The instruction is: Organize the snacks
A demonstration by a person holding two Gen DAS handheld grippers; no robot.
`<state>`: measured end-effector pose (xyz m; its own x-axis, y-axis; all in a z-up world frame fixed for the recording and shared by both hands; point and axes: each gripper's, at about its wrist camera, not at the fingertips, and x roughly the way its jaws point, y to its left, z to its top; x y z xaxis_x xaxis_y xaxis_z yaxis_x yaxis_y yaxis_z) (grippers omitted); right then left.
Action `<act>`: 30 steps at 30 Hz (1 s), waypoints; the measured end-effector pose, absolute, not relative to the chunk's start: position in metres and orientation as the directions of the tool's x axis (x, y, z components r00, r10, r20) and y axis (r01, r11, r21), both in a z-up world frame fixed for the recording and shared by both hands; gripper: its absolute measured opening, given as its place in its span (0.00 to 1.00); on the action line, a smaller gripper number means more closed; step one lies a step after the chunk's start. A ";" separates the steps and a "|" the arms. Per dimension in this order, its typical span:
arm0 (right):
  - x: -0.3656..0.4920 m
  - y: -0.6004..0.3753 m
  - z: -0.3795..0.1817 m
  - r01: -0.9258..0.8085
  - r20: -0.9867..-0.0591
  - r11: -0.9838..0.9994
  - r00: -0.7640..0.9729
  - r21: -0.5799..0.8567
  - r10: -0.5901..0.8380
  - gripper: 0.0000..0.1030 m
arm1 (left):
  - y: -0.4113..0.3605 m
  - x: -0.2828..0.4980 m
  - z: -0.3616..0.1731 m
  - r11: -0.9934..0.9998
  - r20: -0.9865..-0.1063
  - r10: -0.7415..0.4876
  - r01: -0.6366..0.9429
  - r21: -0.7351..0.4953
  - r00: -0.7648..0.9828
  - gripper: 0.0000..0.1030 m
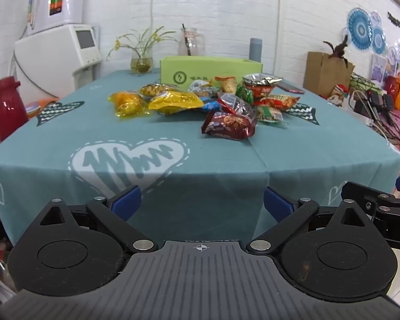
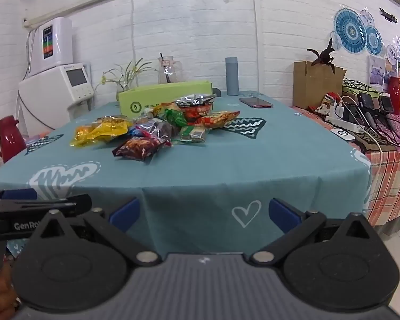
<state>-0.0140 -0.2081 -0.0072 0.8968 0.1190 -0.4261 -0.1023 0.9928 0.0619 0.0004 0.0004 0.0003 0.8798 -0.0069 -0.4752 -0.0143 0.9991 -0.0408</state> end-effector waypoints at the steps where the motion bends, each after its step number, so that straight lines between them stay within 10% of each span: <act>1: -0.014 -0.208 -0.007 -0.104 -0.426 0.993 0.897 0.061 0.120 1.00 | 0.000 0.001 0.000 0.999 -0.475 -0.004 -0.016 -0.039 0.880 0.86; 30: -0.011 -0.205 -0.015 -0.110 -0.440 0.993 0.890 0.045 0.118 1.00 | -0.001 0.003 -0.008 0.999 -0.485 -0.040 0.020 -0.045 0.873 0.89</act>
<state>-0.0107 -0.2048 -0.0147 0.8904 0.1184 -0.4396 -0.1099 0.9929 0.0448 0.0027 -0.0014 -0.0079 0.8734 -0.0396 -0.4854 0.0200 0.9988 -0.0455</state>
